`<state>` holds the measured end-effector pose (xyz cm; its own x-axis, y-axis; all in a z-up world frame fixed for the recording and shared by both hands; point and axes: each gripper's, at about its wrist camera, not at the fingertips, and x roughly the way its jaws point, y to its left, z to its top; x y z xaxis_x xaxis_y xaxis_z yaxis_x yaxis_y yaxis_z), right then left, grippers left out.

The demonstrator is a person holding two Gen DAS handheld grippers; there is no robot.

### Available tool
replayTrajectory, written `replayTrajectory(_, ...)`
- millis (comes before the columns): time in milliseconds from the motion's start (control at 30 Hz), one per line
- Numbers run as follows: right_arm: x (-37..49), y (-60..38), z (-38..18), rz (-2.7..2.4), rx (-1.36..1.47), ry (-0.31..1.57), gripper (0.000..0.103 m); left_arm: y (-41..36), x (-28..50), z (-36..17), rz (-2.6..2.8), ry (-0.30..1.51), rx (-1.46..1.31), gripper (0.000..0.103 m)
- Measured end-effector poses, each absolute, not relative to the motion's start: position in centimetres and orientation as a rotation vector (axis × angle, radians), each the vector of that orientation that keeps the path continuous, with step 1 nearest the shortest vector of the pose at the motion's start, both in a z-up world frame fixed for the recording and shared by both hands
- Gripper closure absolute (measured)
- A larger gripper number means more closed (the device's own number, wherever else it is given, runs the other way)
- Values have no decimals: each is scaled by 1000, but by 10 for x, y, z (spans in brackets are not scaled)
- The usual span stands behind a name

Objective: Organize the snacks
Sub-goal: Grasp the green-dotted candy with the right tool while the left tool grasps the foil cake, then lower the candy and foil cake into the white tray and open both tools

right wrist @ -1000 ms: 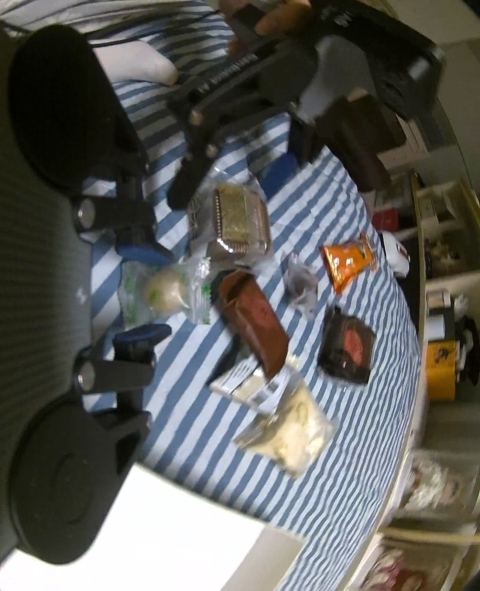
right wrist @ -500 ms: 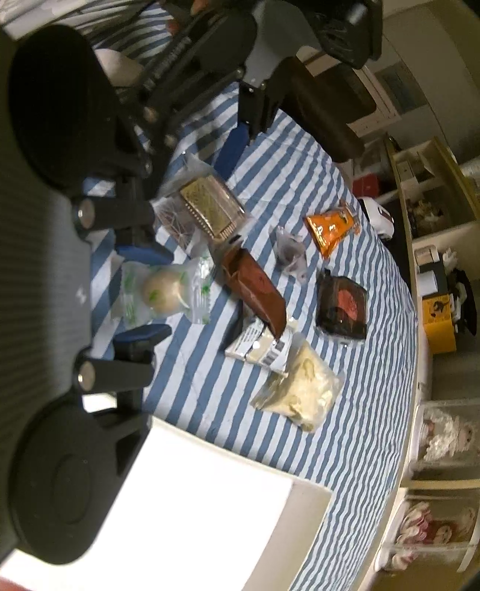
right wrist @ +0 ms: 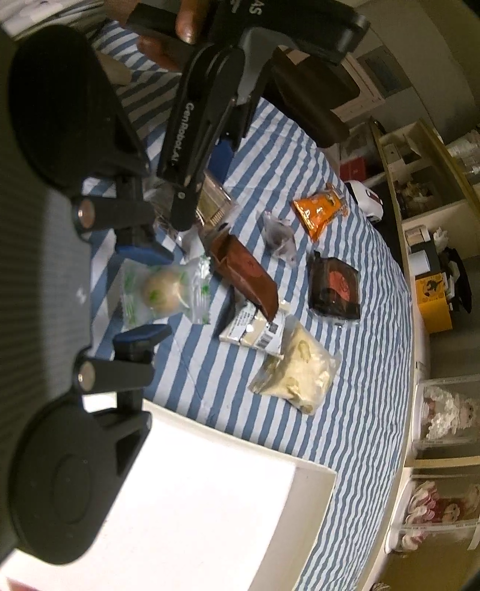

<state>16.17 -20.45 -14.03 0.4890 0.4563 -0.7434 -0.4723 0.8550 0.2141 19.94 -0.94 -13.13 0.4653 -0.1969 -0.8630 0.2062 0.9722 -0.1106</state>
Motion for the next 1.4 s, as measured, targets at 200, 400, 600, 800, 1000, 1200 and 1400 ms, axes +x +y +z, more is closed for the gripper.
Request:
replayTrajectory(200, 160, -205, -139, 547, -10, 893, 62, -3, 192, -128, -216, 1080, -64, 47)
replayTrajectory(400, 154, -209, -129, 526, 21, 857, 62, 4, 181, -113, -172, 1027, -118, 48)
replayTrajectory(600, 146, -221, -110, 518, 51, 807, 62, 0, 163, -81, -184, 923, -158, 48)
replayTrajectory(800, 138, -241, -90, 489, 71, 765, 62, -15, 153, -58, -206, 856, -208, 48)
replayTrajectory(1000, 131, -274, -78, 432, 94, 750, 62, -50, 153, -44, -262, 819, -224, 48)
replayTrajectory(1200, 124, -312, -71, 366, 118, 746, 62, -97, 158, -37, -330, 805, -226, 48)
replayTrajectory(1400, 118, -346, -72, 301, 129, 771, 62, -137, 164, -43, -371, 825, -223, 48)
